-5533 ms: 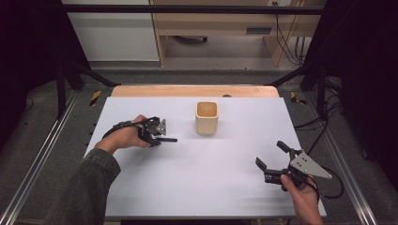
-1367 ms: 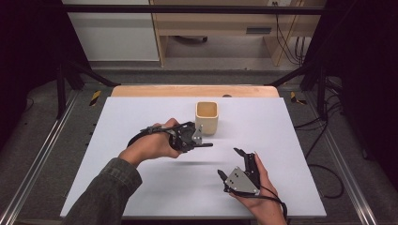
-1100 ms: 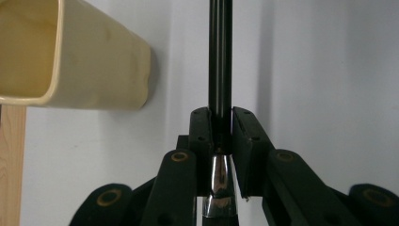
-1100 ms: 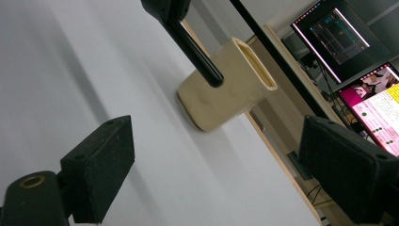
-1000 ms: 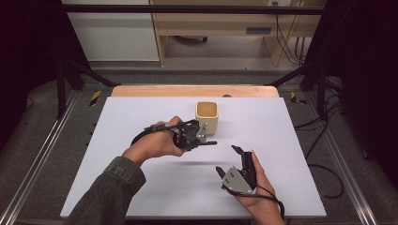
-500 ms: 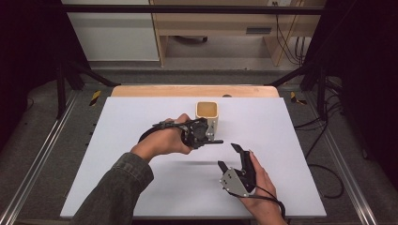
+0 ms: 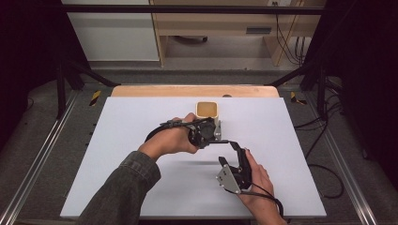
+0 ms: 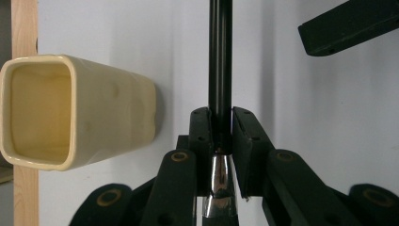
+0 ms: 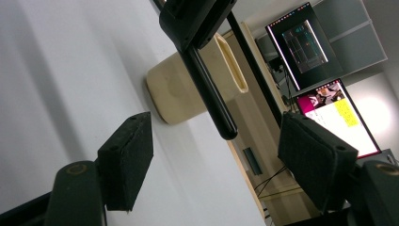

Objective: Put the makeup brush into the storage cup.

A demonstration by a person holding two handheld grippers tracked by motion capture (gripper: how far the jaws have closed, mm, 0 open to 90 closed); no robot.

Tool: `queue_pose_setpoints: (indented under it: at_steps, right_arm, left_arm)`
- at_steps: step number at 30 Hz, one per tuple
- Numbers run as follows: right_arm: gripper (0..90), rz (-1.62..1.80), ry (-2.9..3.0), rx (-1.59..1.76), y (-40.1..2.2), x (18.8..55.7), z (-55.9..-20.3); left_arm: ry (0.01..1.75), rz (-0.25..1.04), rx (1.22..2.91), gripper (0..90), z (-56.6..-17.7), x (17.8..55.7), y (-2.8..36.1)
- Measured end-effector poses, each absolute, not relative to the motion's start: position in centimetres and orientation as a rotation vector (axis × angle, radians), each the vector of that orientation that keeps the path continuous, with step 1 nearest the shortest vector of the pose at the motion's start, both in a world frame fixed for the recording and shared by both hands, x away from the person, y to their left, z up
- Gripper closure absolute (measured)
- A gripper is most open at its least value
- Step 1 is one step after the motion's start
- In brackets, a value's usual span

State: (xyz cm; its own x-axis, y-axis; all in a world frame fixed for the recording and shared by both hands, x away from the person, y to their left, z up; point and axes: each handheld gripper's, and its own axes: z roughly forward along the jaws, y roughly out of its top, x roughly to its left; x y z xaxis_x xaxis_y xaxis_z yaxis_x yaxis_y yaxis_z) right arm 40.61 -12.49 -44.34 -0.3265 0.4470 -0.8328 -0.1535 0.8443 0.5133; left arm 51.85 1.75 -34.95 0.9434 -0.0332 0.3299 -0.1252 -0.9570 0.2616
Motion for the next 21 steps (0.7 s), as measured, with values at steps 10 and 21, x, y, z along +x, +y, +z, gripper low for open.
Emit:
queue_pose_setpoints:
  at_steps: [10, 21]
  right_arm:
    - [26.9, 0.629, 1.812, 0.233, -12.28, 40.58, -44.42]
    - [30.0, 0.615, 1.824, 0.202, -11.87, 40.76, -44.46]
  left_arm:
    - [-0.122, 0.468, 2.821, 78.5, -34.63, 51.75, 1.58]
    - [-0.132, 0.472, 2.824, 78.5, -33.97, 51.55, 1.31]
